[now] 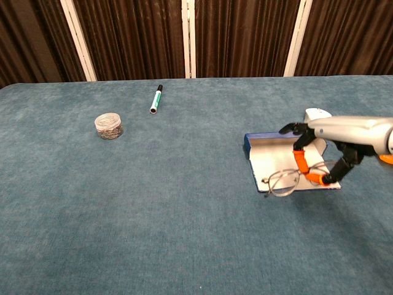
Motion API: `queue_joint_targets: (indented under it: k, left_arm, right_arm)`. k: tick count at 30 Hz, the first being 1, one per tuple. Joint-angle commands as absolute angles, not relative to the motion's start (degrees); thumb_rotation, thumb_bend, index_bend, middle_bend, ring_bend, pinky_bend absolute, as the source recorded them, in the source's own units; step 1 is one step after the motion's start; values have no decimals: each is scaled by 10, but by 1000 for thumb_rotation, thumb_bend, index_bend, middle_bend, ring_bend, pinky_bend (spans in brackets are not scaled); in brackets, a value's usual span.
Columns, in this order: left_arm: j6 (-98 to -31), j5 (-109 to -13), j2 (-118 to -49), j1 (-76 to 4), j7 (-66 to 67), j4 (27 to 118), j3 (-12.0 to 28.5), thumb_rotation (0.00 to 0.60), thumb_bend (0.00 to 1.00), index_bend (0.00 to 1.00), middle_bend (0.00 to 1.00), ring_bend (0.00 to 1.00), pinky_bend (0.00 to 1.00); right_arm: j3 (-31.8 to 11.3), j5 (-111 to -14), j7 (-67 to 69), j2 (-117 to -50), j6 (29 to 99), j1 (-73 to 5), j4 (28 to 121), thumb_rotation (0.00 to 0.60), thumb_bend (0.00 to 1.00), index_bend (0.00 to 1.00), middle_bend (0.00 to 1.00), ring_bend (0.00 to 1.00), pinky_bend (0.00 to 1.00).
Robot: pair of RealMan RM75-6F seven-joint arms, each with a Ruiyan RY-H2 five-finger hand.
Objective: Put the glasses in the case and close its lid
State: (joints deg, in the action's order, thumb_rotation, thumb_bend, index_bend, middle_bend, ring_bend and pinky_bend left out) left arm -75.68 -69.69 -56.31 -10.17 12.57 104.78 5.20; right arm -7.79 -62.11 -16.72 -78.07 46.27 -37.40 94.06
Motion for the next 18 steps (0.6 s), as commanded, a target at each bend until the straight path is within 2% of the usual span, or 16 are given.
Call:
queue_joint_targets:
  k: [1, 18]
  left_arm:
    - [-743, -684, -566, -109, 120, 1039, 57, 600, 0, 0, 0, 0, 0]
    - [-722, -645, -574, -123, 122, 1021, 65, 600, 0, 0, 0, 0, 0]
  right_arm:
    - [-103, -586, -163, -796, 441, -405, 883, 600, 411, 621, 18, 0, 0]
    - [-117, -544, -150, -868, 420, -452, 747, 600, 412, 621, 7, 0, 0]
